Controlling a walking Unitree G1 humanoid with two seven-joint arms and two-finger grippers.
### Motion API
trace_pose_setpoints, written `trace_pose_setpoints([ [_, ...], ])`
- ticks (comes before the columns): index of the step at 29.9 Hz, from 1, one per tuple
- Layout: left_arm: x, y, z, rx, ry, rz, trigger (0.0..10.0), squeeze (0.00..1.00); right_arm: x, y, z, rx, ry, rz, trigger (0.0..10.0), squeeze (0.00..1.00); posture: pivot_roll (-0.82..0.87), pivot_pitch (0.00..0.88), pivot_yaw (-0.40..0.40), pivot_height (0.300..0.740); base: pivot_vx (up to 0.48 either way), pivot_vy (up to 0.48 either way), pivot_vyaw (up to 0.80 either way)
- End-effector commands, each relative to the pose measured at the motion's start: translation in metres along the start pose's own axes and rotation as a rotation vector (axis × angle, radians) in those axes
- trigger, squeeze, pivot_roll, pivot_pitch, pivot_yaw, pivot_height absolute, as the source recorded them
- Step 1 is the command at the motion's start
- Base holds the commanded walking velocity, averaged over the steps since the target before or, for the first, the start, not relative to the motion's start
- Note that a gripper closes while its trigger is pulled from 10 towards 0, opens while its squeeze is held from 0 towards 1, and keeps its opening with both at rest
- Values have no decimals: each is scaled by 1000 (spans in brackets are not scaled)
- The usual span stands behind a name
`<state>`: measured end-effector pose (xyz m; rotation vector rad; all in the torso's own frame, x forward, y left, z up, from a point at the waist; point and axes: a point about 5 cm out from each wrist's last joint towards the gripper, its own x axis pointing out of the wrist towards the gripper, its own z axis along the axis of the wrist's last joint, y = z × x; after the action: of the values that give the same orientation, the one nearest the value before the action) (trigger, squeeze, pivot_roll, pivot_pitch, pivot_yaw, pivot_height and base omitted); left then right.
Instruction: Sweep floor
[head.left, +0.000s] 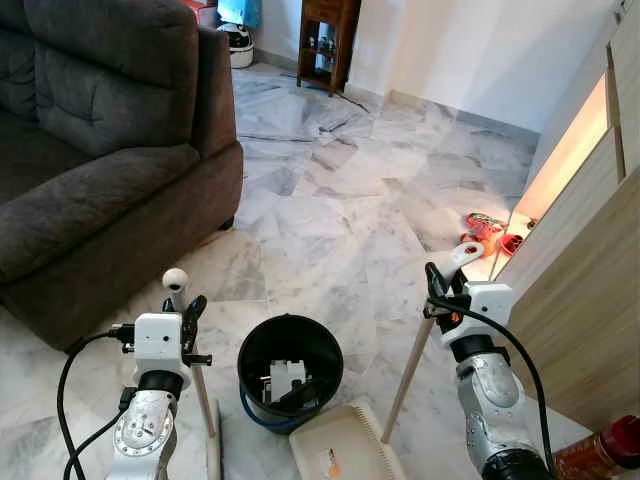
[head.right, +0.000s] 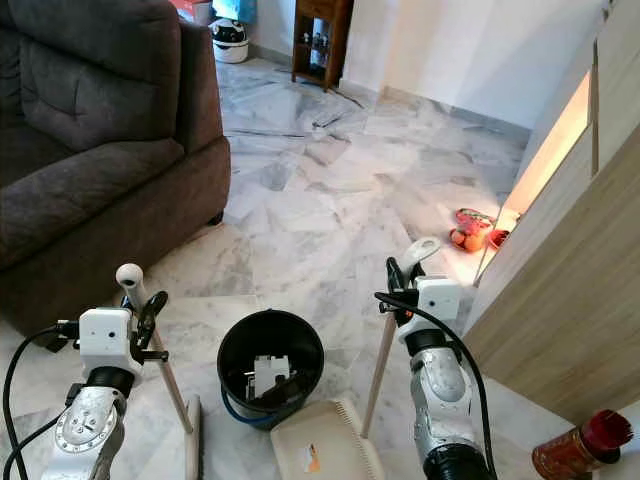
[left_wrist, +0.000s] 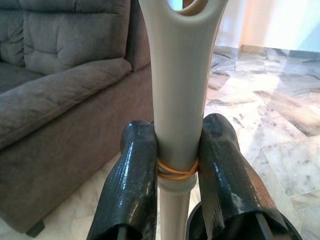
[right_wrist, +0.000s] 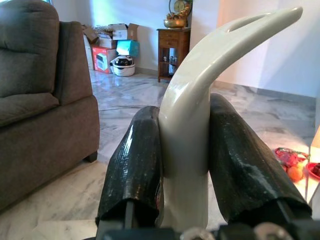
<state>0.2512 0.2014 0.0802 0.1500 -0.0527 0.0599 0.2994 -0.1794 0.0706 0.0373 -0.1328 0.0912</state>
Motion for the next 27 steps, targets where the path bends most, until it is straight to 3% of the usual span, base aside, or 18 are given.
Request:
trace_pose_setpoints([
  [1,7,1,16,-1,-65,-7,10000,0,4,-3,10,5,-49,-21,10000,0,120,0,-73,740,0,0,0],
  [27,11,-6,21,-15,-80,-18,10000,0,5,-3,15,4,-58,-18,10000,0,108,2,-77,740,-288,0,0],
])
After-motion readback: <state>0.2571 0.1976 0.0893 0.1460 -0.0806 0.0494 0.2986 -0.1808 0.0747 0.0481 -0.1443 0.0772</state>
